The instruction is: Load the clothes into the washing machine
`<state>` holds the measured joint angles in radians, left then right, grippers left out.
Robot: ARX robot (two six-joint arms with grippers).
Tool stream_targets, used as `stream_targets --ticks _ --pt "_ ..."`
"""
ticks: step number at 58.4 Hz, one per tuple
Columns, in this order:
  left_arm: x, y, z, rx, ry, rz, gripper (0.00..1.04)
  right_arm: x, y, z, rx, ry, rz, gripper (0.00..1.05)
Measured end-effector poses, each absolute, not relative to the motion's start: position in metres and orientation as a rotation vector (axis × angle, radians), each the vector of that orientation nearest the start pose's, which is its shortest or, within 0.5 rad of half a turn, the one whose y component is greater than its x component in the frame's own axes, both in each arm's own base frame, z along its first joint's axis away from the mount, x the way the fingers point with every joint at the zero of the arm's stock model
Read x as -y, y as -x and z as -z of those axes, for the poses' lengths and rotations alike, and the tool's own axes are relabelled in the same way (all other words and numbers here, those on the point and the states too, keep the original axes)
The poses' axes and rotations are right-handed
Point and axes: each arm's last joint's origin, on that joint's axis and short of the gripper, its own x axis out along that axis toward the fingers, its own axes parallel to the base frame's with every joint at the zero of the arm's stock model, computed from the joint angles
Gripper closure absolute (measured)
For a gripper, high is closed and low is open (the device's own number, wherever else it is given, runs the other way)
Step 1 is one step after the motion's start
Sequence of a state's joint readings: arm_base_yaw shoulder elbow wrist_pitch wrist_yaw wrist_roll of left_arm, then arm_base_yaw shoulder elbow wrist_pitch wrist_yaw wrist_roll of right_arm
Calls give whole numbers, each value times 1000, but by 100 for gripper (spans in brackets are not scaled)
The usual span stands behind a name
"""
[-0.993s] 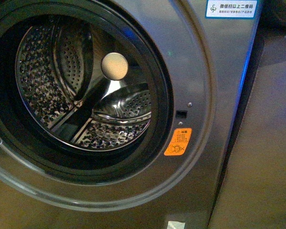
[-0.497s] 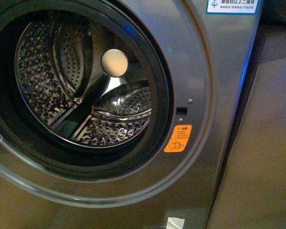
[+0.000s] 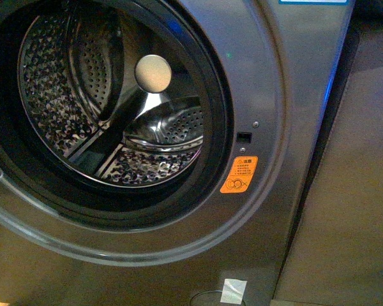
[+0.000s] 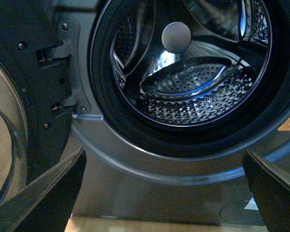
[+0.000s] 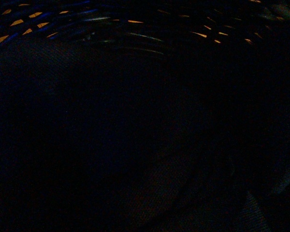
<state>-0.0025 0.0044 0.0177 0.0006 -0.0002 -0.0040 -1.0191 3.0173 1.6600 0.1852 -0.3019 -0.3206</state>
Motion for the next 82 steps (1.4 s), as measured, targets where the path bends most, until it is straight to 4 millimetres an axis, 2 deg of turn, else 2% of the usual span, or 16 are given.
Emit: stream_targets --ticks 14,26,43,49,56,67,82 --pt "0 -97 -169 14 4 2 7 359 -226 187 -1036 -442 450 8" --pt "0 -97 -169 14 4 2 7 361 -223 187 -1018 -434 473 35" --pt "0 -97 -169 14 4 2 7 359 -224 168 -944 -436 504 69" --pt "0 -97 -169 14 4 2 7 353 -223 159 -922 -445 501 78" --pt "0 -97 -169 14 4 2 7 346 -221 148 -896 -456 495 82" --pt "0 -97 -169 14 4 2 7 339 -220 107 -791 -431 449 83" --pt "0 -97 -169 14 4 2 7 337 -213 23 -616 -364 373 83"
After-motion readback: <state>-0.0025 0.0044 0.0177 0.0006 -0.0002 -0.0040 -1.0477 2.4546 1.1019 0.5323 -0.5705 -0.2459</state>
